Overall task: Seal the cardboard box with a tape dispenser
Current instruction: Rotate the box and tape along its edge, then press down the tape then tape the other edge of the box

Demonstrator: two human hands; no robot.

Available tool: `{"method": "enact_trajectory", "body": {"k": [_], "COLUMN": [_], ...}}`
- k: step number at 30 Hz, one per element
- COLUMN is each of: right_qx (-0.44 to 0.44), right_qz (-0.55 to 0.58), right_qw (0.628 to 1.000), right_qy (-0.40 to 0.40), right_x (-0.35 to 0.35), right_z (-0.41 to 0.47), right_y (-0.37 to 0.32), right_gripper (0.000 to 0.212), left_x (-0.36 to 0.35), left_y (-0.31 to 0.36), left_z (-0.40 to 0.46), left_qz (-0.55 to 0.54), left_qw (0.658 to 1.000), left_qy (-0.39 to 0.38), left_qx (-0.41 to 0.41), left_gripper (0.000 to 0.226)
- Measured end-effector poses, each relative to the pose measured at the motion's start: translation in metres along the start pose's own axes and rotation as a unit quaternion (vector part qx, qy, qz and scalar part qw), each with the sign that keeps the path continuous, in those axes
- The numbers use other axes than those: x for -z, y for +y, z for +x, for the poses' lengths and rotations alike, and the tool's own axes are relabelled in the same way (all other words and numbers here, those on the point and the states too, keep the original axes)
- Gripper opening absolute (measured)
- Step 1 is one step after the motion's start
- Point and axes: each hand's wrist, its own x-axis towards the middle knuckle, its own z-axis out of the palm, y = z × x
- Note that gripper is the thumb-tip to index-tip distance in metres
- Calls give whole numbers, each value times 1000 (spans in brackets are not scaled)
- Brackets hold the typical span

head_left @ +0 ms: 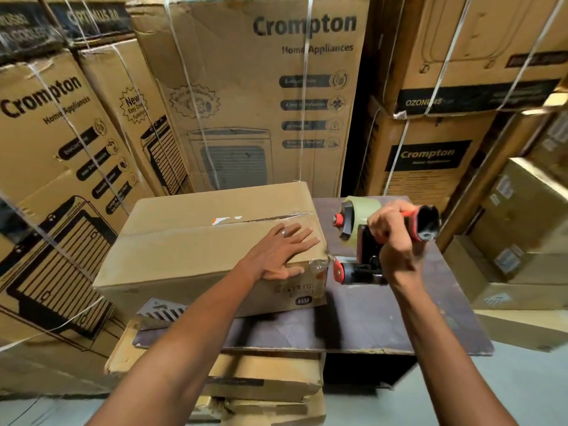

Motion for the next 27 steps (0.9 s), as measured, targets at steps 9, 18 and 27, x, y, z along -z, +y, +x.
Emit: {"method": "enact_trajectory", "body": {"k": [9,18,27], "right_qx": [-54,-77,-119], "right_qz": [-294,-602,-648], "right_qw": [950,682,472], "right_qy": [-88,-407,-585], "right_x": [52,82,75], "right_z": [11,-33,-52], "right_y": [91,157,189], "right_gripper": [40,36,35], "left_x": [2,5,6], "left_y": [10,12,16], "left_z": [-3,-5,-5], "left_qz": [53,101,123], "left_qw": [995,991,986], "left_qy": [-30,-26,4], "left_qx": [-82,-85,-116], "left_gripper": [82,75,87]}}
